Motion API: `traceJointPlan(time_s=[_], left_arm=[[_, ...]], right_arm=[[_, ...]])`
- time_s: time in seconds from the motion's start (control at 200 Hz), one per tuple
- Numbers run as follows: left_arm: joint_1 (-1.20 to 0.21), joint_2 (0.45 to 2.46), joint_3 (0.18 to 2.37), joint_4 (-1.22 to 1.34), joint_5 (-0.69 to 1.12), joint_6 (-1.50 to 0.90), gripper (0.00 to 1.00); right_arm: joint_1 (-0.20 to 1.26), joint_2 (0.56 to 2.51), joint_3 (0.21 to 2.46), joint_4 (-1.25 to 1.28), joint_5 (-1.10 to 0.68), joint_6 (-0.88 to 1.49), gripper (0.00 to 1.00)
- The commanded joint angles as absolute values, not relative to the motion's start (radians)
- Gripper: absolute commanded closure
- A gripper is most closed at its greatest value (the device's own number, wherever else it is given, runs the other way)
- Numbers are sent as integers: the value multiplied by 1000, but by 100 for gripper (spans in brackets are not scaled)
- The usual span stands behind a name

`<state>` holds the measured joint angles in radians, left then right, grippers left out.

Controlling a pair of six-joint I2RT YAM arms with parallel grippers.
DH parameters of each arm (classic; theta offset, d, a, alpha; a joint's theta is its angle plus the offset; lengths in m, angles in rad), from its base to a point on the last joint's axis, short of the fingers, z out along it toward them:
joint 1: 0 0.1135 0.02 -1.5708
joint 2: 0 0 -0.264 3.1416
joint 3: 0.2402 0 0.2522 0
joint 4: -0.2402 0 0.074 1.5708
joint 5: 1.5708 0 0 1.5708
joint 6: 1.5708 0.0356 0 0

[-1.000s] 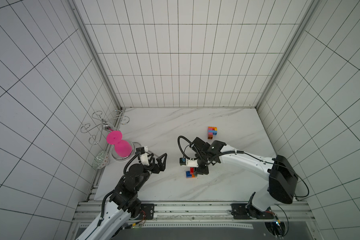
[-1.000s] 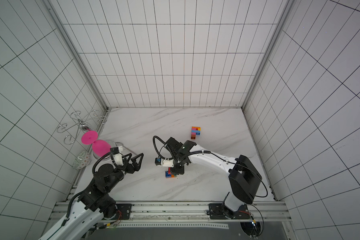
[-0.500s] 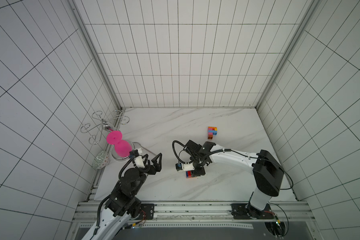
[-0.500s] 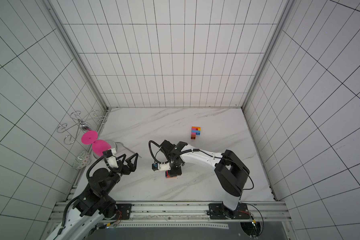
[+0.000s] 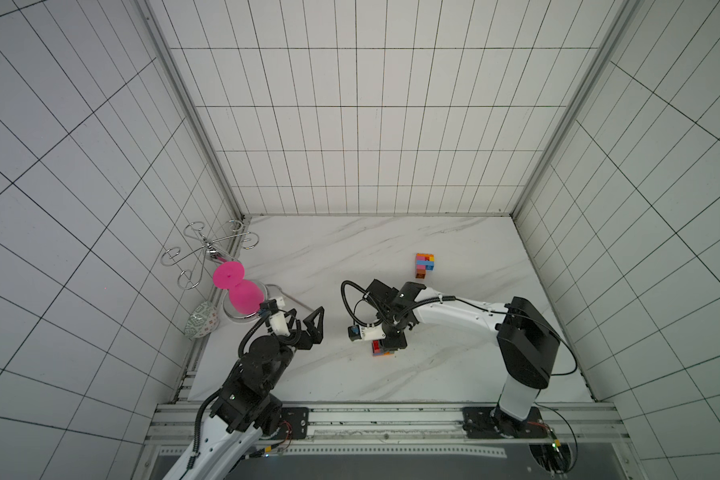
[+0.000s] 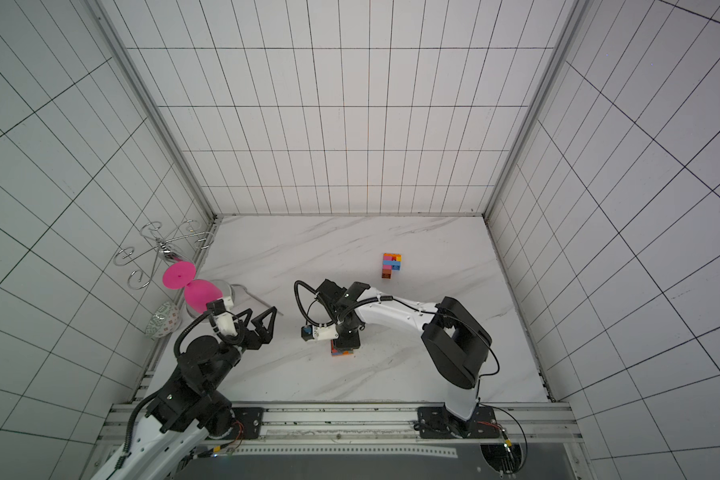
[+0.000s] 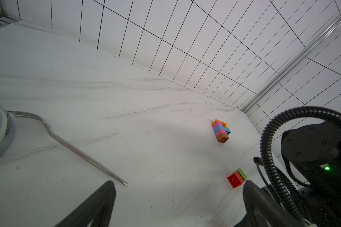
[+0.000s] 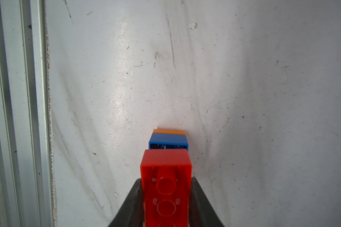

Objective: Assemble the letter p with lego
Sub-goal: Assemble the lego brick with the lego brick.

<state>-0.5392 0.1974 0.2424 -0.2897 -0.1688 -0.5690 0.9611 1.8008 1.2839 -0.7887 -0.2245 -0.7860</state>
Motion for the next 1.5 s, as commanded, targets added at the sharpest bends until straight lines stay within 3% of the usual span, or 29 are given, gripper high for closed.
traceJointPlan(time_s=[0.0,0.97,1.184,1.324,1.354,1.429,1.464,1.494], left_arm=[[-534,196,235,-287,-181,-578,2],[-534,190,233,-286,-176,-577,2],[-534,183,232,-286,-175,-575,2],[-533,187,230,-282,-171,-573,2],[-534,188,229,-280,-172,-572,2],[-533,191,225,-275,-172,-571,2],[-533,195,223,-273,-176,-572,2],[-533,200,221,-268,-175,-575,2]], right_arm=[[985,1852,1298,-823,-204,-793,100],[1059,2009,1161,-753,-64,-701,100],[1060,1951,1176,-777,-41,-684,100],[1060,1843,1196,-770,-38,-653,62],[1060,1819,1203,-770,-37,-644,39],[1056,1760,1223,-768,-28,-620,20],[1055,1734,1230,-770,-22,-609,1],[1052,1715,1235,-770,-20,-599,2]])
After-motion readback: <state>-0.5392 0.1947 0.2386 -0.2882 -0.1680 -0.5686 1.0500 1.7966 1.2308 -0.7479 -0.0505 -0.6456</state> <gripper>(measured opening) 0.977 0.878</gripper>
